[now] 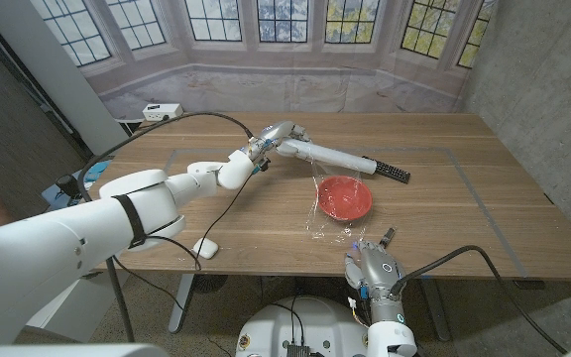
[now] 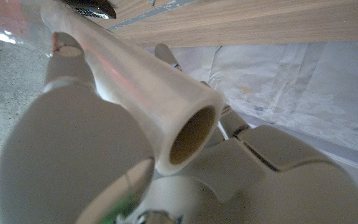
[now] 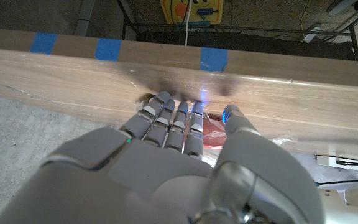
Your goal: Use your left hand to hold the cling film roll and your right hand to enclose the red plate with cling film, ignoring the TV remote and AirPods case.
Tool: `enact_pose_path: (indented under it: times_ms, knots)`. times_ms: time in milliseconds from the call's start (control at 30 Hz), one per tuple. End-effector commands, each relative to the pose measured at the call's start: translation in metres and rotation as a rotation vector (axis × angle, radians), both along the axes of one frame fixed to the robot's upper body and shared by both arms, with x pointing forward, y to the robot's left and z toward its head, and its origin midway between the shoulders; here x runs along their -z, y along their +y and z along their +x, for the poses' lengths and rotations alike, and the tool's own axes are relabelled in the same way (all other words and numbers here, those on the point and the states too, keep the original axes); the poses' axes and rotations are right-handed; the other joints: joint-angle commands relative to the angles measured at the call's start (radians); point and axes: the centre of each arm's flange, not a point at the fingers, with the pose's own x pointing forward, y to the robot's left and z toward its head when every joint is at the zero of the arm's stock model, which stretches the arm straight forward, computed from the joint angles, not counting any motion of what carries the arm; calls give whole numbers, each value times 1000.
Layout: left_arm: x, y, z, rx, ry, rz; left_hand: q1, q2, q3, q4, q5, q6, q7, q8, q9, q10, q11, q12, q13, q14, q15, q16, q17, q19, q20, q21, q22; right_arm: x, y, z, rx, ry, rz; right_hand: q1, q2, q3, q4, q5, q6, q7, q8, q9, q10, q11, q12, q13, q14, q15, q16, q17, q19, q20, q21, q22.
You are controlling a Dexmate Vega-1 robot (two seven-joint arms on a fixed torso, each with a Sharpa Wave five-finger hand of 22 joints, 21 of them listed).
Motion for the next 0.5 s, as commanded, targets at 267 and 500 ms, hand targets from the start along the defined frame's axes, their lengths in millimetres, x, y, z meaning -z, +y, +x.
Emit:
enact_pose_path:
  times_ms: [267,500]
  knots:
    - [10,7,0,-19,-17,-39,323,331,-4,-3,0,0,-8,5,3,-5,2,-2,5,-1,1,-1,2,-1,-6,3,4,7,0,2,1,18,12,-8,2,8,4,-2,7,-3,-6,4,11,3,-1,3,7,-75,1,5,13,-59,3,2]
    - [12,12,-1,-24,-29,-50,323,331,-4,-3,0,0,-8,5,3,-5,2,-4,3,-1,0,-1,3,-1,-8,3,4,9,3,4,-1,19,16,-8,2,9,5,-3,8,-4,-7,4,12,3,-1,3,7,-76,1,5,14,-59,2,2]
